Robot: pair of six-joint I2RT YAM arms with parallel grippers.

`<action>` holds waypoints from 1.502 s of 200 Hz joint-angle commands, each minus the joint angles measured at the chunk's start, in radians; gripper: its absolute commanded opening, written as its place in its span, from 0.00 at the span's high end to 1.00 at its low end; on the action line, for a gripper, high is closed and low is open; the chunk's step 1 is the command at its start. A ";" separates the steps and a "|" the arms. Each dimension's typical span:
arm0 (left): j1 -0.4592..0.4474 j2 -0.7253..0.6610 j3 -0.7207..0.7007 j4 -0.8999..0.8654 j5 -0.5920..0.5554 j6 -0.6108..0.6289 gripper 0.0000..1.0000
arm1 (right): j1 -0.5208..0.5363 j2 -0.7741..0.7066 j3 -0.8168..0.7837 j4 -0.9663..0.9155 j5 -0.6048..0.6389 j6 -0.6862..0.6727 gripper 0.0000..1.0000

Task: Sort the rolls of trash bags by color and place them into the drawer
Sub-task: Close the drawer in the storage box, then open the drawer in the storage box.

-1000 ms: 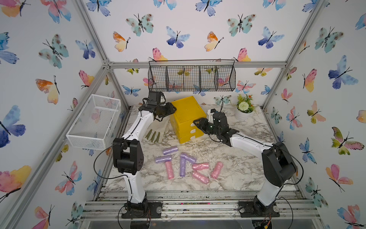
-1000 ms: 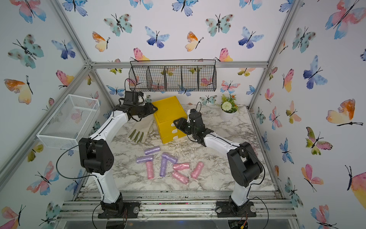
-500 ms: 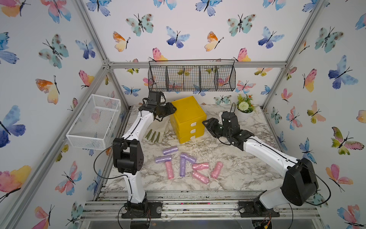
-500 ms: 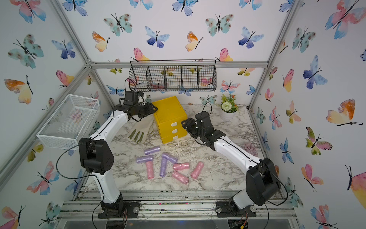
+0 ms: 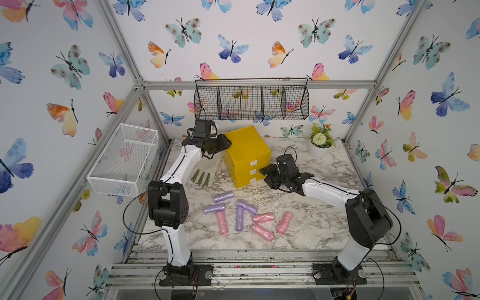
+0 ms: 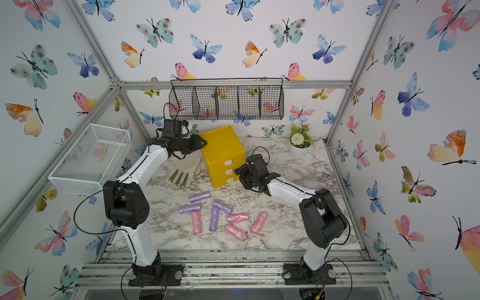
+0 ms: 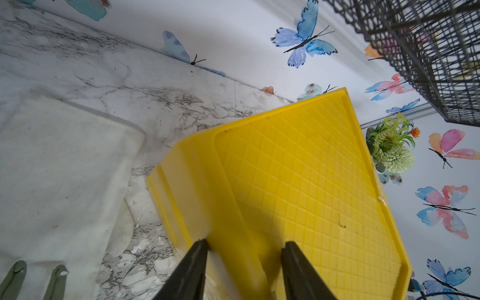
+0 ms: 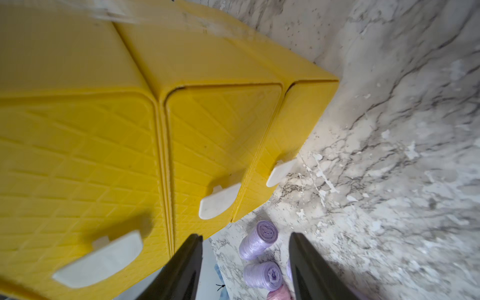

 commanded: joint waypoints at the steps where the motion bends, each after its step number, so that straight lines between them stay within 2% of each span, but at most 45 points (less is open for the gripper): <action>1: -0.027 0.013 -0.041 -0.111 0.057 0.023 0.50 | 0.017 0.025 0.004 0.084 0.017 0.062 0.41; 77: -0.027 0.013 -0.041 -0.109 0.067 0.023 0.50 | 0.037 0.075 0.032 0.109 0.061 0.121 0.41; 216: -0.027 0.011 -0.047 -0.105 0.074 0.025 0.50 | 0.051 0.135 0.078 0.129 0.089 0.146 0.41; 264: -0.027 0.010 -0.050 -0.103 0.074 0.024 0.50 | 0.051 0.150 0.009 0.164 0.093 0.151 0.51; 300: -0.026 0.013 -0.047 -0.102 0.074 0.023 0.50 | 0.053 0.106 -0.042 0.152 0.078 0.126 0.54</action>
